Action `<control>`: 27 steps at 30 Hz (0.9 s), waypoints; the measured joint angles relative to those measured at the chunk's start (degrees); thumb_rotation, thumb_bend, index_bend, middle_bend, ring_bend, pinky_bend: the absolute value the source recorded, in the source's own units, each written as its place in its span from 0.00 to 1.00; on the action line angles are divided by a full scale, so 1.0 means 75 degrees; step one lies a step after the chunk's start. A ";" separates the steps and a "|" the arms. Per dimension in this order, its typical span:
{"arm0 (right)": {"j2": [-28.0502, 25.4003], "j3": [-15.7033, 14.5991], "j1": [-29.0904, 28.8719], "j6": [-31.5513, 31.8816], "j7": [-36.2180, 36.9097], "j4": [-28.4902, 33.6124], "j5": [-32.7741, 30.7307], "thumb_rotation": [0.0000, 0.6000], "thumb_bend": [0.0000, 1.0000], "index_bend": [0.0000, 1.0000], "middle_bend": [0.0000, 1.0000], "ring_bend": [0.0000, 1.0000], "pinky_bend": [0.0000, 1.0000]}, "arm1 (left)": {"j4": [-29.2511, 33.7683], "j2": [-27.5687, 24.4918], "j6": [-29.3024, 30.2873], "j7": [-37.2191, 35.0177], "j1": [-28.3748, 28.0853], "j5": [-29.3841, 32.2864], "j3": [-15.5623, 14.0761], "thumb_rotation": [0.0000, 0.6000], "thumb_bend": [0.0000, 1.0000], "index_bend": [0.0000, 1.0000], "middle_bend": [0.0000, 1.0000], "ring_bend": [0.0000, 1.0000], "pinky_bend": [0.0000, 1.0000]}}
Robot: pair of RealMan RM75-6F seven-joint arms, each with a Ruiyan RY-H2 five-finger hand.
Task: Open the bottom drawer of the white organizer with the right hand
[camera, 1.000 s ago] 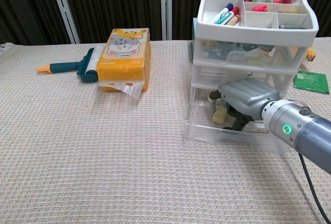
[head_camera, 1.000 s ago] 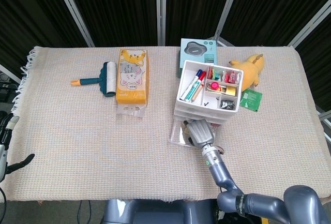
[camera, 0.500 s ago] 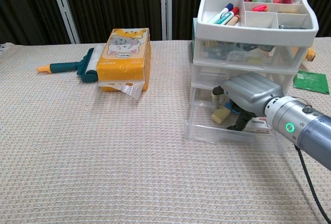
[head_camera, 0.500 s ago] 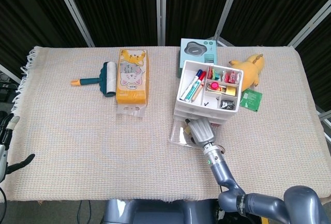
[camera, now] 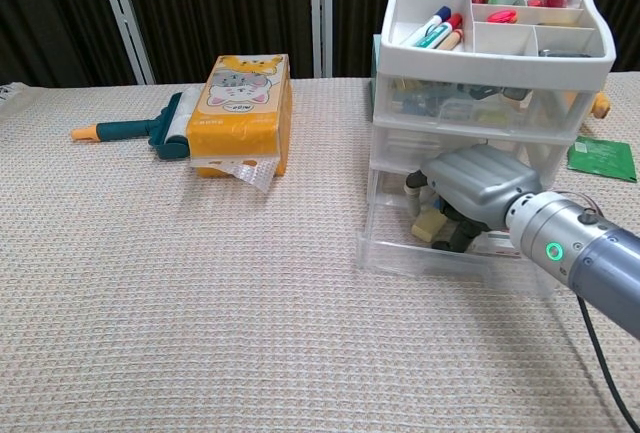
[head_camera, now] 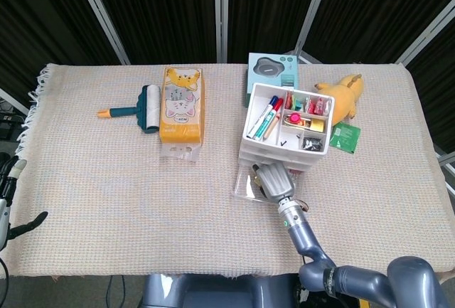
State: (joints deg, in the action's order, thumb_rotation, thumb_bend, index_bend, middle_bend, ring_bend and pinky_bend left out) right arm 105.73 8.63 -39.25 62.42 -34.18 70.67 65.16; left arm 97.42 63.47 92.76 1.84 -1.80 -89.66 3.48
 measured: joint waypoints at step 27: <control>-0.0277 -0.0094 0.0255 0.0377 0.0083 0.0586 0.0598 1.00 0.18 0.55 1.00 1.00 0.71 | 0.0010 0.0011 -0.0034 0.0048 -0.0022 -0.0016 -0.0012 1.00 0.07 0.00 0.00 0.00 0.00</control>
State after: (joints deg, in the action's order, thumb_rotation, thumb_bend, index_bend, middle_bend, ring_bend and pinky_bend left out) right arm 103.66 7.92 -37.34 65.25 -33.56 75.06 69.64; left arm 97.49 63.55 92.51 2.19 -1.97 -89.78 3.39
